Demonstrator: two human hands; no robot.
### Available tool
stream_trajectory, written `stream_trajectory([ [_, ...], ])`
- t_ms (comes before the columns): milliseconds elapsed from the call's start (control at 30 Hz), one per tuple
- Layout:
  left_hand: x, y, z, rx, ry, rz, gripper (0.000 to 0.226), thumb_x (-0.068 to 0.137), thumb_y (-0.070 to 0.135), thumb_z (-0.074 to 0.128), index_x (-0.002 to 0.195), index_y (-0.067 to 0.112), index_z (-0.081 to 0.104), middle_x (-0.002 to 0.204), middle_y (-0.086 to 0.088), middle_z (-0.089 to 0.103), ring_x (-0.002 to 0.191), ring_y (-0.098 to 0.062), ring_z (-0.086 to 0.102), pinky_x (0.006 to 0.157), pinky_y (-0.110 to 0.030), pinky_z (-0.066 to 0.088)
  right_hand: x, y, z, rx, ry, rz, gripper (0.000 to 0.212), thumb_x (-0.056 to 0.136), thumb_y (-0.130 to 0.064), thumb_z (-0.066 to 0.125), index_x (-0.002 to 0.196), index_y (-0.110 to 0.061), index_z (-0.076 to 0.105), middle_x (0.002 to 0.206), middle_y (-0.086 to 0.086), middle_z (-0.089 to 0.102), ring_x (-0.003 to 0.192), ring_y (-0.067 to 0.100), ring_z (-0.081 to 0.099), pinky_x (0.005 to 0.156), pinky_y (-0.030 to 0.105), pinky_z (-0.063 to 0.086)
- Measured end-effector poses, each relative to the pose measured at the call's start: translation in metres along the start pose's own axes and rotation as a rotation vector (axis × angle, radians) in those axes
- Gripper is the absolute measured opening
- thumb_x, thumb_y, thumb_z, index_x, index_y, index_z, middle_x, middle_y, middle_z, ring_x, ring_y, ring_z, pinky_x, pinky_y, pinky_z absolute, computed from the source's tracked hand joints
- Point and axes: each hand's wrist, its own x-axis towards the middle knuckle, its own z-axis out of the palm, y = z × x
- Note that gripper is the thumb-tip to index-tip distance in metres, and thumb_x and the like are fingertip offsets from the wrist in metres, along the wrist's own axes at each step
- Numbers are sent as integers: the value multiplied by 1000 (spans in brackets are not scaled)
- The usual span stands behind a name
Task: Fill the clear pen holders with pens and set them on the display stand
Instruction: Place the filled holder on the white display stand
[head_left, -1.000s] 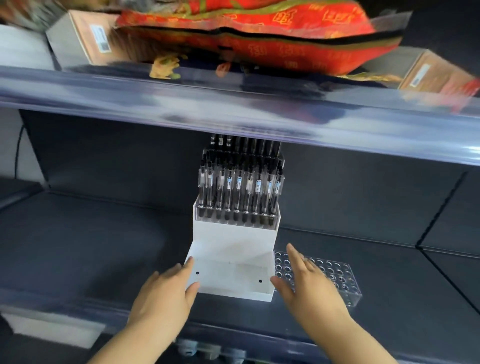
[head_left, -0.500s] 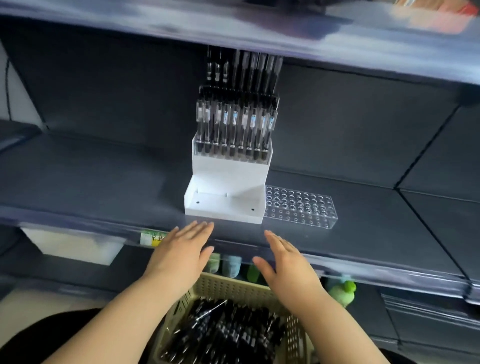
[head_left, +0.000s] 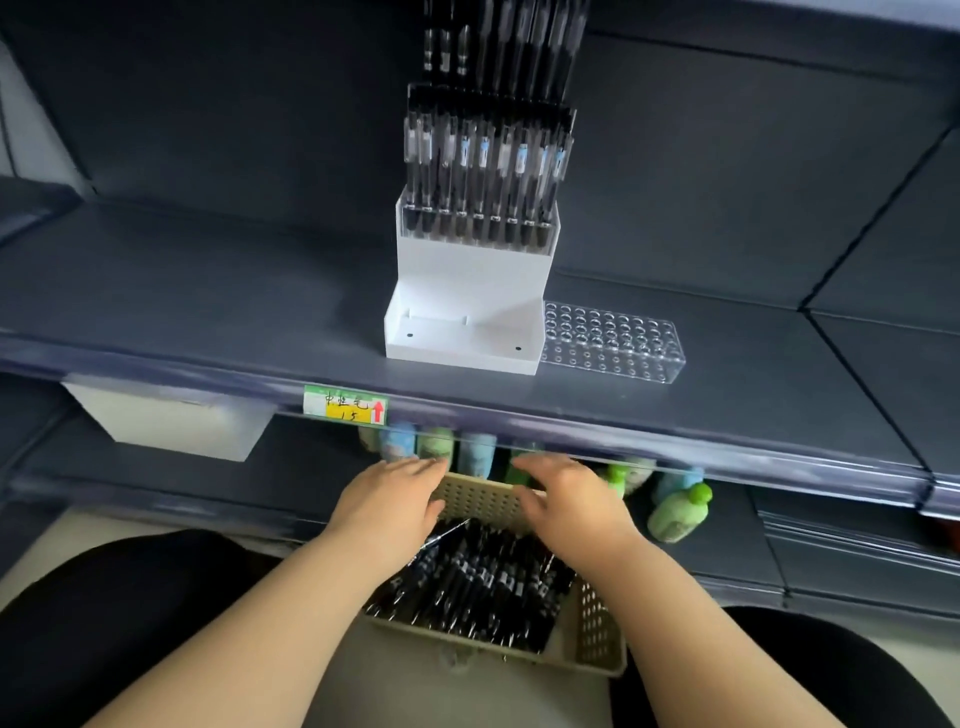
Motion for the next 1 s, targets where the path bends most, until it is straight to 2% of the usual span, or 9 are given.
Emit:
stream_trajectory([
  [100, 4, 4, -4, -20, 34, 18, 51, 99, 38, 36, 147, 28, 22, 151, 10, 31, 139, -10, 28, 111, -28, 26, 15, 11, -28, 130, 303, -1, 35, 95, -25, 48, 129, -22, 54, 127, -3, 59, 115, 15, 54, 94, 30, 46],
  [233, 11, 12, -8, -45, 63, 47, 51, 100, 38, 36, 148, 29, 22, 151, 10, 30, 139, -10, 27, 111, -27, 24, 53, 38, -59, 161, 516, 47, 35, 93, -14, 48, 128, -13, 54, 129, 5, 57, 122, 23, 46, 98, 32, 38],
  [300, 15, 16, -8, -42, 72, 57, 51, 100, 38, 35, 148, 29, 21, 152, 11, 29, 139, -9, 26, 112, -26, 23, 77, 53, -65, 85, 477, 83, 39, 95, -17, 46, 134, -13, 48, 139, 5, 48, 131, 25, 38, 105, 35, 31],
  [367, 18, 18, -7, -47, 73, 57, 51, 99, 38, 36, 148, 30, 21, 152, 12, 28, 140, -8, 25, 112, -26, 23, 97, 64, -65, -33, 325, 145, 46, 97, -27, 42, 142, -18, 36, 151, 2, 31, 140, 22, 22, 112, 39, 21],
  [433, 20, 20, -8, -50, 77, 55, 52, 100, 37, 36, 148, 30, 20, 152, 12, 28, 140, -8, 23, 113, -26, 21, 109, 72, -62, -128, 187, 193, 50, 99, -35, 36, 146, -24, 25, 156, -2, 17, 144, 19, 10, 115, 41, 13],
  [500, 24, 21, -10, -50, 83, 52, 52, 100, 36, 34, 149, 30, 18, 153, 12, 27, 141, -8, 21, 113, -26, 20, 112, 74, -55, -202, 131, 205, 52, 99, -39, 31, 148, -27, 18, 158, -3, 10, 145, 18, 5, 117, 40, 7],
  [833, 51, 43, -21, -82, 156, 126, 50, 101, 32, 33, 149, 29, 19, 154, 12, 24, 143, -8, 17, 114, -28, 16, 68, 70, -41, -240, 186, 140, 51, 100, -40, 28, 148, -28, 17, 157, -3, 12, 145, 18, 5, 119, 39, 5],
  [1000, 69, 67, -28, -65, 282, 212, 51, 100, 29, 35, 149, 24, 21, 156, 7, 19, 143, -11, 16, 115, -26, 13, 58, 66, -41, -226, 179, 123, 52, 99, -41, 29, 148, -27, 18, 157, -3, 12, 145, 18, 5, 118, 40, 6],
])
